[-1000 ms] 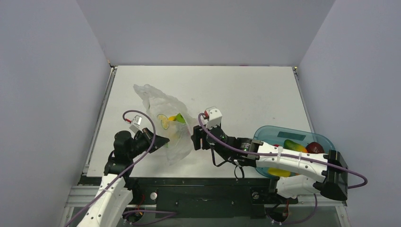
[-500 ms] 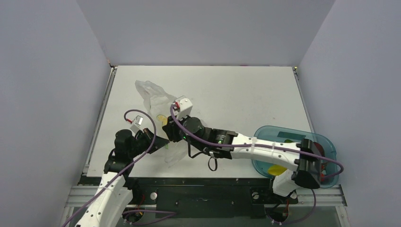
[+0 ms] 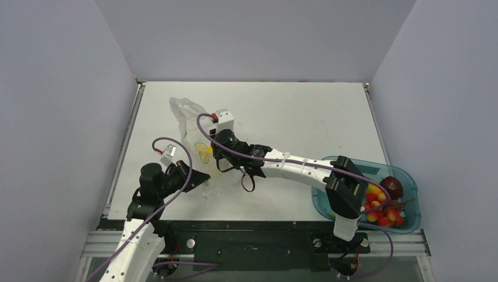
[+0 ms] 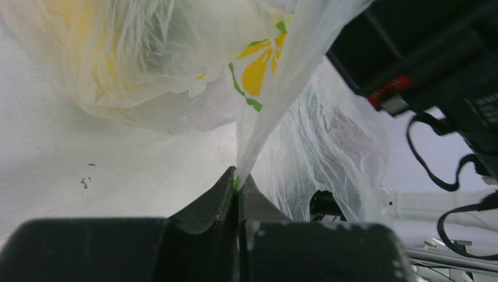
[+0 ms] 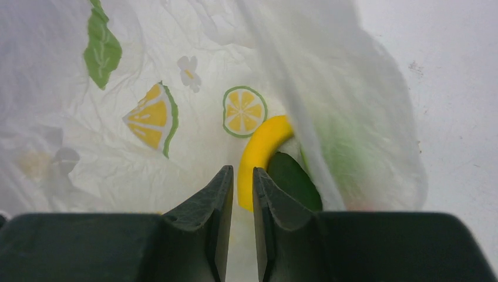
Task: Take the fake fruits out of the plastic bag
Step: Adjust the plastic bag at the center of the board.
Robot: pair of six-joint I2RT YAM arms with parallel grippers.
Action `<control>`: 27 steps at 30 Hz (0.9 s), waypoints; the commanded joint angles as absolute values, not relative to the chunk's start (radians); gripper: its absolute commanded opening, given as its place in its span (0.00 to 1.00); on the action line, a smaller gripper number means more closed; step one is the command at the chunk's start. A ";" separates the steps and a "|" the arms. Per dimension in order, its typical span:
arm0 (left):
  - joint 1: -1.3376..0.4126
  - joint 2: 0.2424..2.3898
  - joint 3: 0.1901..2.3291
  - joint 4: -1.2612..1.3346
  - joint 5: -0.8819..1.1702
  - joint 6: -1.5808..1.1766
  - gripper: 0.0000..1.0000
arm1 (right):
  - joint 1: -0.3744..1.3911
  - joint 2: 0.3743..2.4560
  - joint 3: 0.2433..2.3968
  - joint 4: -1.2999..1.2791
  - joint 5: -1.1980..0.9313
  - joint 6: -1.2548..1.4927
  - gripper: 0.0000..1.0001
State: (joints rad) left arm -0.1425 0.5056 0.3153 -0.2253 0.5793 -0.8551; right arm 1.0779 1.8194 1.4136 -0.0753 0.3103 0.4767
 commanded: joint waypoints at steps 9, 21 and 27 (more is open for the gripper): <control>-0.142 0.445 0.373 -0.297 0.626 -0.861 0.00 | 1.068 1.981 1.561 -0.269 0.444 0.376 0.24; -0.141 0.402 0.363 -0.333 0.621 -0.874 0.00 | 1.058 1.964 1.523 -0.418 0.332 0.339 0.44; -0.141 0.415 0.348 -0.327 0.621 -0.872 0.00 | 1.055 1.988 1.521 -0.443 0.332 0.338 0.51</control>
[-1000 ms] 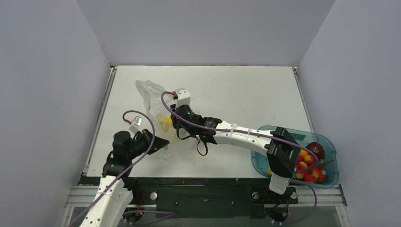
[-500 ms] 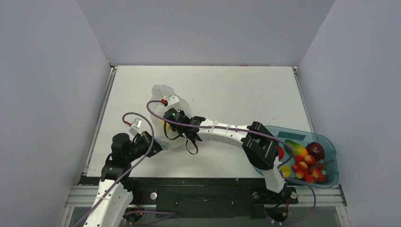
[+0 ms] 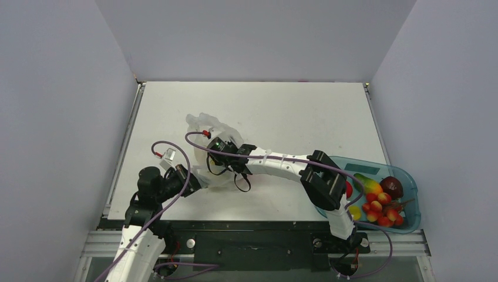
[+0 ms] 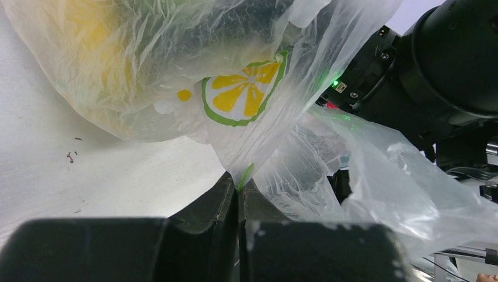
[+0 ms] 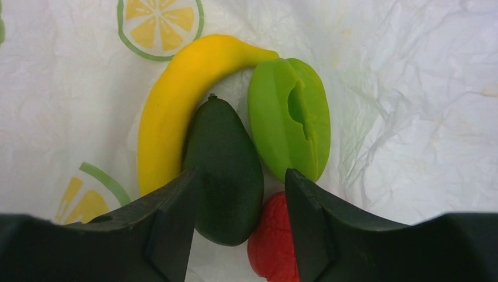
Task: Take the fake fruits out of the plastic bag
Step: Adjust the plastic bag at the center of the board.
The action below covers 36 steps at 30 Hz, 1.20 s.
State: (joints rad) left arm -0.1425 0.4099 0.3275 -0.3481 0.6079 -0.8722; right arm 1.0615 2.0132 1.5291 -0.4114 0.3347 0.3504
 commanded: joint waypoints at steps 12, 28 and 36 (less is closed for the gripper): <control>-0.140 0.420 0.291 -0.296 0.622 -0.948 0.00 | 1.044 2.107 1.539 -0.445 0.353 0.338 0.54; -0.152 0.377 0.171 -0.288 0.634 -1.000 0.00 | 1.019 1.930 1.613 -0.415 0.245 0.391 0.63; -0.154 0.344 0.240 -0.347 0.660 -1.023 0.14 | 1.018 1.801 1.600 -0.376 0.136 0.425 0.66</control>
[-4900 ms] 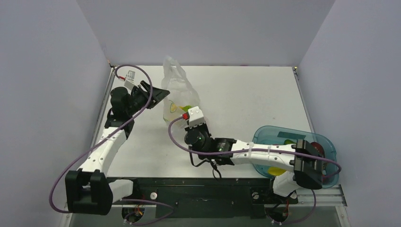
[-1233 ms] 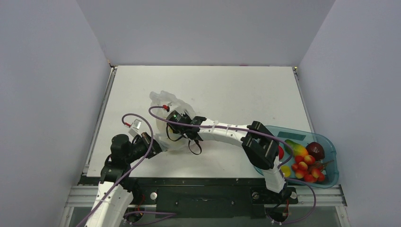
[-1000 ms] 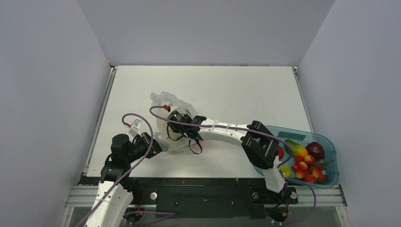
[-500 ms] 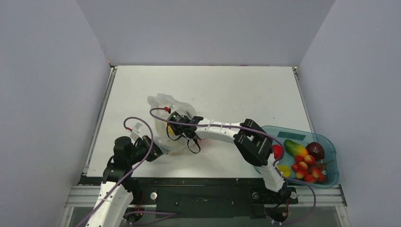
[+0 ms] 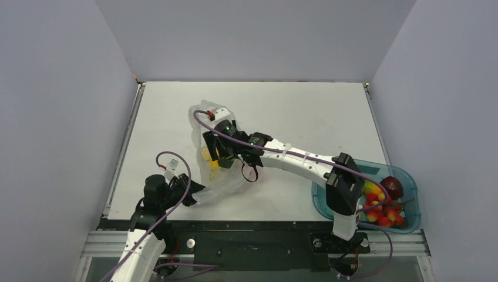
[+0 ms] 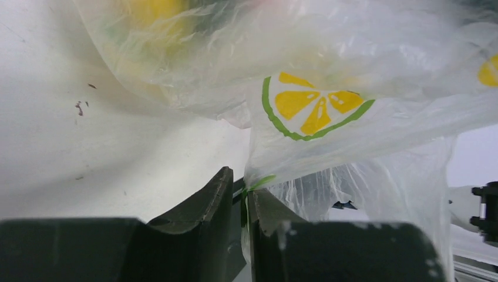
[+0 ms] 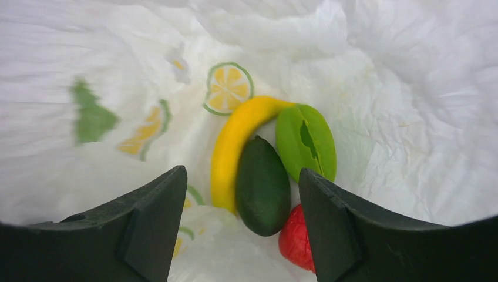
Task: Take the fake fruits out of the plastic bag
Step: Adjust the plastic bag at the center of the board.
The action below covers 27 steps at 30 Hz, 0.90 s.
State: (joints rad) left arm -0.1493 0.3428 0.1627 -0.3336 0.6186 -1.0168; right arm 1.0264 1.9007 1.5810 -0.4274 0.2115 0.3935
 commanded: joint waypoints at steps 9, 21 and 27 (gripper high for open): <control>-0.152 0.367 0.569 -0.696 0.548 -0.794 0.41 | 1.043 1.640 1.332 -0.195 -0.018 0.453 0.64; -0.166 0.511 0.608 -0.487 0.496 -0.786 0.50 | 1.172 1.534 1.170 -0.183 0.157 0.474 0.52; -0.195 0.583 0.579 -0.439 0.465 -0.761 0.51 | 1.224 1.529 1.034 -0.037 0.166 0.554 0.38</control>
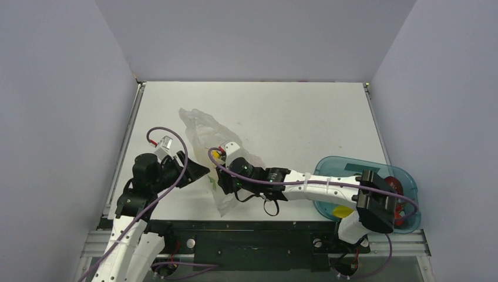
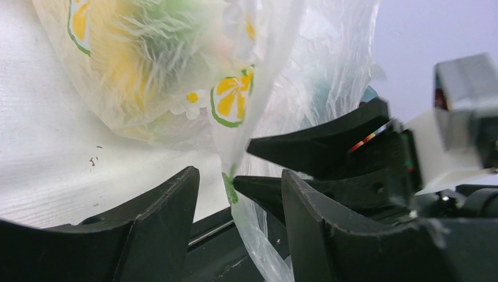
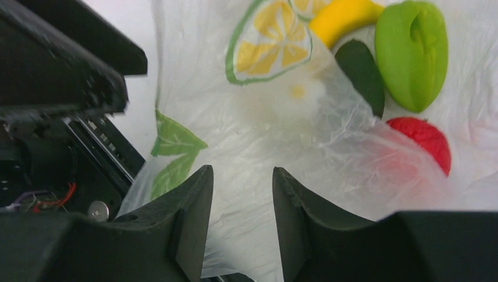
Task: Take the fake fruits out of the plastic bag
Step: Adjust the plastic bag at the center of the board.
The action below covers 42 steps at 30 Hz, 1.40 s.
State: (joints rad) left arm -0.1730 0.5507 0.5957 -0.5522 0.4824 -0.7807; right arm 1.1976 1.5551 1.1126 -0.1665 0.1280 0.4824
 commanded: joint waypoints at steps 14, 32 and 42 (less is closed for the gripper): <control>-0.215 0.634 0.445 -0.339 0.424 -0.730 0.51 | 1.384 1.605 0.899 0.243 0.054 0.693 0.28; -0.270 0.555 0.355 -0.387 0.421 -0.868 0.00 | 1.286 1.533 1.093 -0.041 0.367 0.599 0.39; -0.320 0.572 0.355 -0.310 0.507 -0.908 0.00 | 1.215 1.740 1.301 -0.335 0.550 0.588 0.48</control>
